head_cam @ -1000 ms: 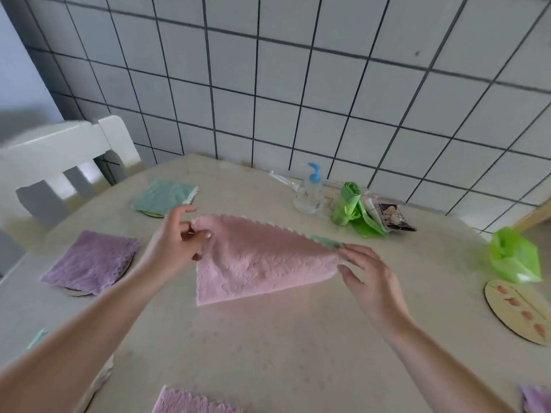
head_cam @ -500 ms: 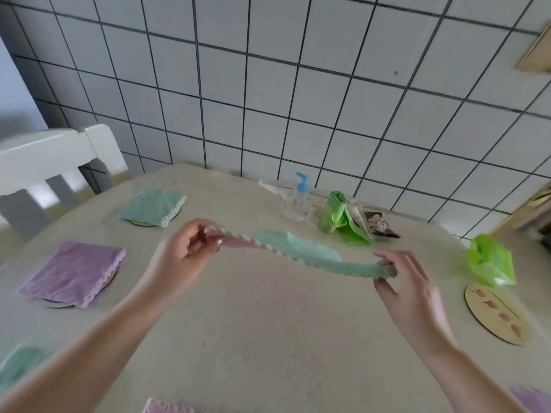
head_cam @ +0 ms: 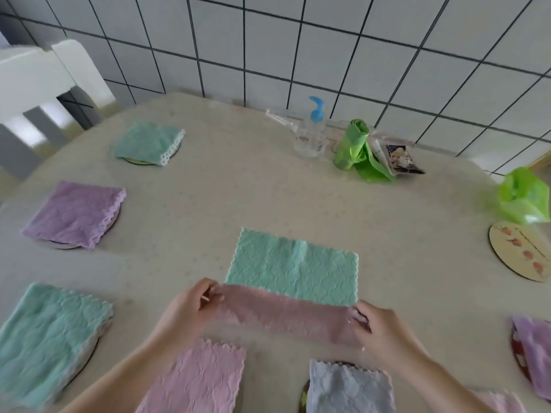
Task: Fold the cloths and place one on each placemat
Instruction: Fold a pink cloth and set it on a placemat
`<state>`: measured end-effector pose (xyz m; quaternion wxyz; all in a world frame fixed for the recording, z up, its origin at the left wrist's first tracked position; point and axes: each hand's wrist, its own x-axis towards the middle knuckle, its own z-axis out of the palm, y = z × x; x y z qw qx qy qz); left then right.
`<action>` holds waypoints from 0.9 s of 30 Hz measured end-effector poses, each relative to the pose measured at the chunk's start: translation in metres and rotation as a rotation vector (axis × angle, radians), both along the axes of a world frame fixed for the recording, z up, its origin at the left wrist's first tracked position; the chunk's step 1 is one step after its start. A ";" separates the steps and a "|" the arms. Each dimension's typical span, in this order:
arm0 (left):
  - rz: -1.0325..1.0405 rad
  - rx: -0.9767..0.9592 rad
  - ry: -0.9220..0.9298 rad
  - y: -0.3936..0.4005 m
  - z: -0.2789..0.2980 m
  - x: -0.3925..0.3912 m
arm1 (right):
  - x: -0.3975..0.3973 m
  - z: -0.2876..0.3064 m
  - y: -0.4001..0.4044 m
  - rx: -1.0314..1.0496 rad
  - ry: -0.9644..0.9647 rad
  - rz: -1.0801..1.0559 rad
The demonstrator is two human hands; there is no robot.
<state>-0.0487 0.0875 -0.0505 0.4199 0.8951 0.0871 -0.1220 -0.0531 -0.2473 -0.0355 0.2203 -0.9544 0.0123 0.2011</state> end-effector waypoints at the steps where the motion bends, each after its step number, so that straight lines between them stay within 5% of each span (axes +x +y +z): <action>1: 0.019 -0.014 -0.001 0.000 -0.002 0.007 | 0.008 -0.001 -0.001 0.007 -0.044 -0.047; 12: 0.281 -0.203 0.071 -0.028 -0.029 0.094 | 0.085 -0.034 0.002 0.159 -0.061 -0.451; 23: 0.293 -0.072 0.090 -0.032 -0.040 0.114 | 0.100 -0.050 0.000 0.120 -0.057 -0.481; 27: 0.345 -0.175 0.064 -0.035 -0.035 0.109 | 0.102 -0.050 0.001 0.124 -0.039 -0.492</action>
